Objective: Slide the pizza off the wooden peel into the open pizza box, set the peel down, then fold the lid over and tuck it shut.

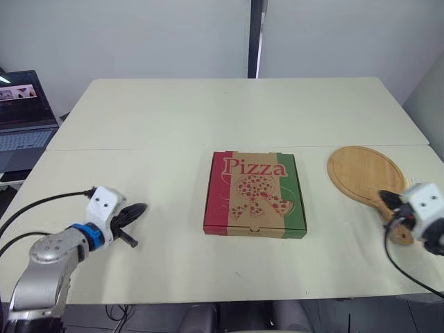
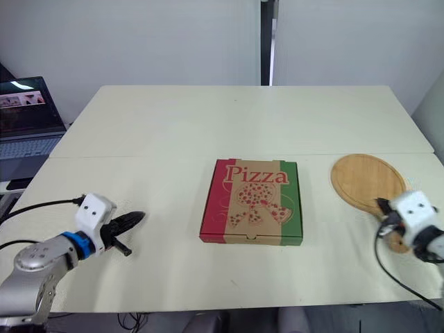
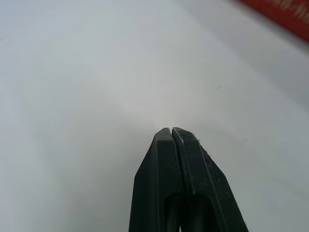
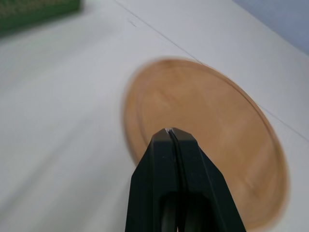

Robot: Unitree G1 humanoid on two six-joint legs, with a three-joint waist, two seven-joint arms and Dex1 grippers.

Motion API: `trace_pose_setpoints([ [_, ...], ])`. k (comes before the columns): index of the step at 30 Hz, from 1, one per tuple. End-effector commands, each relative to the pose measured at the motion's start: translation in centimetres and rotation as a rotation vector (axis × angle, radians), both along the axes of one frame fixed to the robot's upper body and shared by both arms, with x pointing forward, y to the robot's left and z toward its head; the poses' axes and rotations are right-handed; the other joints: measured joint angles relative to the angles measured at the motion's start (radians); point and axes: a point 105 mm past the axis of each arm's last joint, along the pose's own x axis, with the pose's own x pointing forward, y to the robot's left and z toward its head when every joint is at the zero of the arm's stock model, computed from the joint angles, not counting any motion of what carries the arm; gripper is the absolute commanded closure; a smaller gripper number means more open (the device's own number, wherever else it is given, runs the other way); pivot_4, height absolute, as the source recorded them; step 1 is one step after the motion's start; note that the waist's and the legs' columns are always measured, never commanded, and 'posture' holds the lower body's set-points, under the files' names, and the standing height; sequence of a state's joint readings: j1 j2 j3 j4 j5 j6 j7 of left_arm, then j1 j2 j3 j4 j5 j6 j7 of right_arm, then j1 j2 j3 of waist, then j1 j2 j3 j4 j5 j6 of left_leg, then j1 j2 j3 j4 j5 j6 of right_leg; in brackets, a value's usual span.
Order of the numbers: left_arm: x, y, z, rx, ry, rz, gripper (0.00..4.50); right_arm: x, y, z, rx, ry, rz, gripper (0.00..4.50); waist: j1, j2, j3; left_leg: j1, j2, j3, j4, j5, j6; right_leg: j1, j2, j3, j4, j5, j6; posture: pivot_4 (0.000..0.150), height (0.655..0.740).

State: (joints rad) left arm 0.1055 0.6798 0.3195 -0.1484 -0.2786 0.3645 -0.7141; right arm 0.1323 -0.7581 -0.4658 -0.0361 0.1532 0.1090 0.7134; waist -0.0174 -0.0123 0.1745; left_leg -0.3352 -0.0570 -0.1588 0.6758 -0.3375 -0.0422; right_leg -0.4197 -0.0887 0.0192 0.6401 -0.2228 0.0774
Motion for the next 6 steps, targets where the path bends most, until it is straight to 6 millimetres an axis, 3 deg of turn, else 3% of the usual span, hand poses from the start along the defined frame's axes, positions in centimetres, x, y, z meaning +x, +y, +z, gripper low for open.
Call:
trace_pose_setpoints([
  [1, -0.3, 1.9, 0.9, 0.009, -0.083, 0.109, 4.5, -0.6, -3.9, 0.9, 0.013, -0.024, -0.092, 4.48, 0.0, 0.0, 0.0, 0.001, 0.0, 0.001, 0.0, 0.0, 0.0, 0.0, 0.0, 0.0, 0.0, 0.0, 0.0, 0.15, 0.74],
  [6, -0.6, 2.2, 0.3, -0.021, -0.082, 0.162, 4.5, -0.4, -5.8, -0.1, -0.007, 0.007, -0.138, 4.48, -0.002, 0.0, 0.0, 0.004, 0.001, 0.002, -0.001, 0.0, 0.0, 0.003, 0.0, 0.001, 0.0, -0.001, -0.001, 0.15, 0.74],
])
